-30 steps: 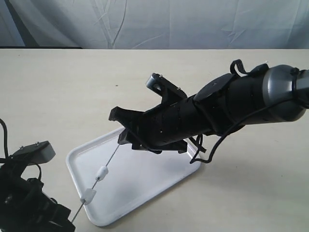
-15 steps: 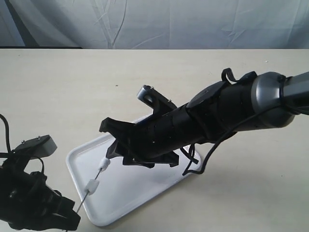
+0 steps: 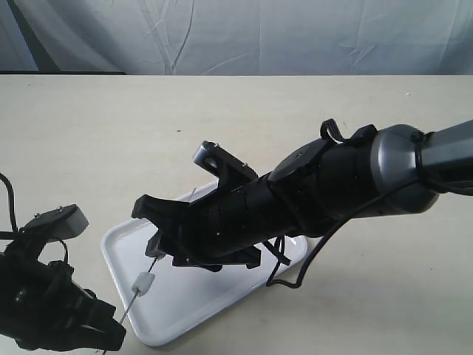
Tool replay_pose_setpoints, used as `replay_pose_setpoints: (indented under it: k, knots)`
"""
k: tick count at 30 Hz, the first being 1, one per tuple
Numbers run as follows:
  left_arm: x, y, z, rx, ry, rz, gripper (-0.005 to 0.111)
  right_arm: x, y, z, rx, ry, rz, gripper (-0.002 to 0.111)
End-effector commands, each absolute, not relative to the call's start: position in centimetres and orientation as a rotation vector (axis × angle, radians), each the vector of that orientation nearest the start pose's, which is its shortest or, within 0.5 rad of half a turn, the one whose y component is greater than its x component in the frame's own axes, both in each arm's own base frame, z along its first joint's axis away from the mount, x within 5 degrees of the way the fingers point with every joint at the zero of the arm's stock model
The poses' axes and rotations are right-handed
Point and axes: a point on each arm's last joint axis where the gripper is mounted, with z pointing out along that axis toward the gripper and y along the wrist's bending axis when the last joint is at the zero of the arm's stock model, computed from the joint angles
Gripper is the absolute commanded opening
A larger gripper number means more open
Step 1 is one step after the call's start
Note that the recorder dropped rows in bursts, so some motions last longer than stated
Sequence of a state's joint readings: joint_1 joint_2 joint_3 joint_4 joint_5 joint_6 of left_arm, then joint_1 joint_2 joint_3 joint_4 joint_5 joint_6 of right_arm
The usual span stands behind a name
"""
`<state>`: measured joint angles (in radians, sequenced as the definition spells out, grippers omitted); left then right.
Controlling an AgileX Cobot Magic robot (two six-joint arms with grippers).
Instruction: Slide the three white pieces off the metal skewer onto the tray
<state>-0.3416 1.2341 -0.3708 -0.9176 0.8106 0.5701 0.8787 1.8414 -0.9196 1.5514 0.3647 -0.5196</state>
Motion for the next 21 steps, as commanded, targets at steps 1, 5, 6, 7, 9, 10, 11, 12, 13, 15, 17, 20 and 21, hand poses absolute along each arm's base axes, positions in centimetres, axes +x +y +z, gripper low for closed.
replay_pose_setpoints:
  k: [1, 5, 6, 7, 9, 10, 11, 12, 13, 15, 17, 20, 21]
  knots:
    - [12.6, -10.23, 17.02, 0.382, 2.897, -1.015, 0.0, 20.11, 29.51, 15.06, 0.017, 2.766, 1.138, 0.04]
    - [12.57, -10.3, 17.08, 0.39, 2.891, -1.03, 0.0, 20.1, 29.51, 15.06, 0.016, 2.766, 1.139, 0.04]
    - [12.57, -10.3, 17.08, 0.39, 2.891, -1.03, 0.0, 20.1, 29.51, 15.05, 0.013, 2.766, 1.137, 0.04]
    - [12.57, -10.3, 17.08, 0.39, 2.891, -1.03, 0.0, 20.1, 29.51, 15.05, 0.013, 2.766, 1.137, 0.04]
    - [12.57, -10.3, 17.08, 0.393, 2.89, -1.03, 0.0, 20.1, 29.51, 15.05, -0.001, 2.763, 1.135, 0.035]
    - [12.57, -10.3, 17.08, 0.393, 2.89, -1.03, 0.0, 20.1, 29.51, 15.05, -0.017, 2.759, 1.132, 0.031]
    - [12.57, -10.3, 17.08, 0.393, 2.89, -1.03, 0.0, 20.1, 29.51, 15.05, -0.023, 2.758, 1.131, 0.026]
    - [12.55, -10.31, 17.09, 0.396, 2.89, -1.031, 0.0, 20.1, 29.51, 15.05, -0.023, 2.758, 1.131, 0.022]
    - [12.55, -10.31, 17.09, 0.396, 2.89, -1.031, 0.0, 20.1, 29.51, 15.05, -0.023, 2.758, 1.131, 0.018]
    - [12.53, -10.31, 17.09, 0.398, 2.892, -1.034, 0.0, 20.12, 29.5, 15.05, -0.047, 2.751, 1.124, 0.013]
    - [12.47, -10.33, 17.11, 0.401, 2.895, -1.04, 0.0, 20.21, 29.46, 15.02, -0.049, 2.744, 1.111, 0.013]
    - [12.28, -10.34, 17.13, 0.42, 2.906, -1.054, 0.0, 20.45, 29.33, 14.96, -0.041, 2.729, 1.078, 0.013]
    - [12.18, -10.35, 17.15, 0.43, 2.913, -1.062, 0.0, 20.64, 29.21, 14.92, -0.033, 2.721, 1.06, 0.013]
